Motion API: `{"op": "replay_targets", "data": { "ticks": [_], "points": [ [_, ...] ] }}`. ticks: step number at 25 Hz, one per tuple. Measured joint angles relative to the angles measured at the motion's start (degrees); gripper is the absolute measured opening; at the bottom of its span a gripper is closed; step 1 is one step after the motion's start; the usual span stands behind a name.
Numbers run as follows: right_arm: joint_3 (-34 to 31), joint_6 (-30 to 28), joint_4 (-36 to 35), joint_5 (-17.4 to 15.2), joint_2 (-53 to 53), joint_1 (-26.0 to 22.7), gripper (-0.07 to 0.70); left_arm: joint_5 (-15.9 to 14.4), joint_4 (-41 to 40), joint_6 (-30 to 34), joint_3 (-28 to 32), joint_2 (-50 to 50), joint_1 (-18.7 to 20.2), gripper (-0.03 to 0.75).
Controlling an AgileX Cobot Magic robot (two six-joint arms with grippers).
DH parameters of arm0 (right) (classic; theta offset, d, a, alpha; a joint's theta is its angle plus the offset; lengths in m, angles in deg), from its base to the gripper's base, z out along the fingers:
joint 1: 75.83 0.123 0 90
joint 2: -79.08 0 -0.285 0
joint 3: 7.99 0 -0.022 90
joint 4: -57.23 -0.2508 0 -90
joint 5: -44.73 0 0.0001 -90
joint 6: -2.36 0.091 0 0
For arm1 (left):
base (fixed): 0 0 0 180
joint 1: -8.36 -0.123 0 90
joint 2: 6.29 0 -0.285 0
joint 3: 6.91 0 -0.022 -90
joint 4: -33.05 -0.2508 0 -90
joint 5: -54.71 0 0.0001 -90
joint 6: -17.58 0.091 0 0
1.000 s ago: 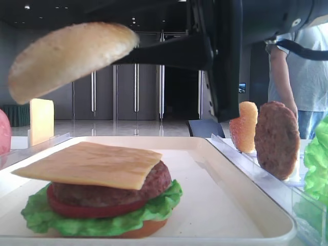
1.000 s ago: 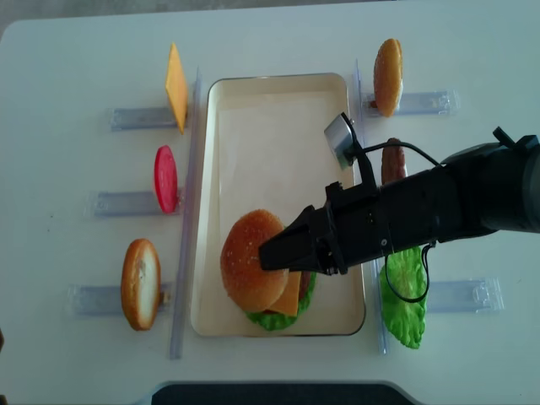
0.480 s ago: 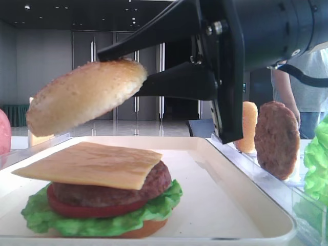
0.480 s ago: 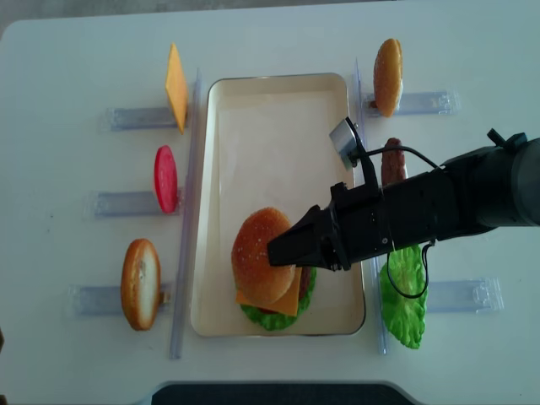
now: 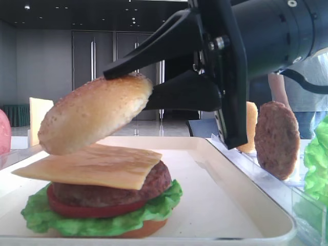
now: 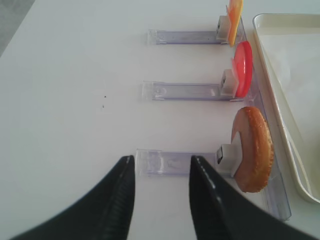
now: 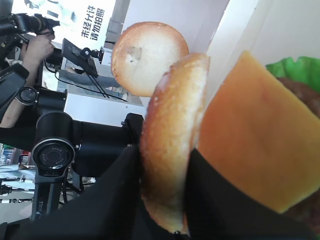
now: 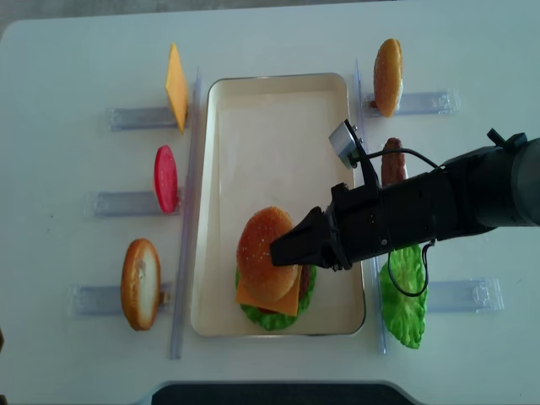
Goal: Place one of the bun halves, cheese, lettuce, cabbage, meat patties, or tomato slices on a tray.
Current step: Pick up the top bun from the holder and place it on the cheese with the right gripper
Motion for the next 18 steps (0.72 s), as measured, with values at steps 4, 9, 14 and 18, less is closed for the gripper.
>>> {"op": "replay_targets", "data": {
  "ticks": [4, 9, 14, 18],
  "points": [
    [0.0, 0.0, 1.2, 0.1, 0.0, 0.0, 0.195, 0.0, 0.0, 0.0, 0.0, 0.0, 0.0, 0.283],
    [0.0, 0.6, 1.5, 0.1, 0.0, 0.0, 0.195, 0.0, 0.0, 0.0, 0.0, 0.0, 0.0, 0.283],
    [0.0, 0.7, 2.7, 0.1, 0.0, 0.0, 0.195, 0.0, 0.0, 0.0, 0.0, 0.0, 0.0, 0.283],
    [0.0, 0.8, 2.8, 0.1, 0.0, 0.0, 0.195, 0.0, 0.0, 0.0, 0.0, 0.0, 0.0, 0.283]
  ]
}}
